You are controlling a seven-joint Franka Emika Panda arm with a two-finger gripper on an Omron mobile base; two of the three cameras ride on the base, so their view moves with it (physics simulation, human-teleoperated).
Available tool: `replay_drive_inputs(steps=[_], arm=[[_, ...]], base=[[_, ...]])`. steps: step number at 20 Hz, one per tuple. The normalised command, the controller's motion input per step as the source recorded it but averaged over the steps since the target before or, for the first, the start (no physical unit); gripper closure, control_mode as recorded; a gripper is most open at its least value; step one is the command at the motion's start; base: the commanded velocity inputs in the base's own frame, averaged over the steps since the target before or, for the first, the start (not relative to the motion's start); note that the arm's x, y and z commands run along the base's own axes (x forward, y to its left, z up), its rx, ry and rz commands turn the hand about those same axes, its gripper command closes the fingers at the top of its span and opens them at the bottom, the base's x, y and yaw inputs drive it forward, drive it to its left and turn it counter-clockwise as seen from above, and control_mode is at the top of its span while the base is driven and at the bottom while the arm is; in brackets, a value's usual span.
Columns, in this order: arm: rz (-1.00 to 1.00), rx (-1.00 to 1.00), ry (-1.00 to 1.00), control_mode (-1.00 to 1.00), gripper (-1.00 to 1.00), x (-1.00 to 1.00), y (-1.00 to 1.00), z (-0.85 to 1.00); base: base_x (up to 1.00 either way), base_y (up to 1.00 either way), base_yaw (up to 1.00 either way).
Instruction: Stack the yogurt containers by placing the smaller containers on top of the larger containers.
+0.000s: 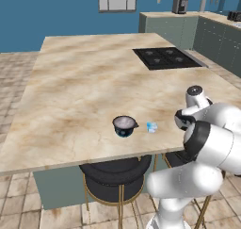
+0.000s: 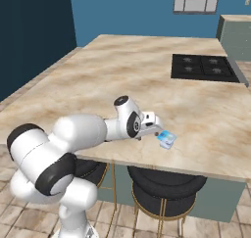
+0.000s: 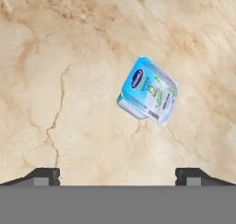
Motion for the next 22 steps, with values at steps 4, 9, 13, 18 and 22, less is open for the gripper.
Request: replay_drive_inputs(steps=[4, 9, 13, 18, 22], arm=[[0.00, 0.00, 0.00, -1.00, -1.00, 0.16, -0.09, -0.12], [0.00, 0.00, 0.00, -1.00, -1.00, 0.18, -0.08, -0.12], [0.00, 0.00, 0.00, -1.00, -1.00, 0.18, -0.08, -0.11], [0.00, 0.00, 0.00, -1.00, -1.00, 0.14, -0.04, -0.09], [0.00, 0.00, 0.00, -1.00, -1.00, 0.12, -0.06, -0.10]], base=[[0.00, 0.00, 0.00], [0.00, 0.00, 0.00], [0.00, 0.00, 0.00], [0.00, 0.00, 0.00], [0.00, 0.00, 0.00]])
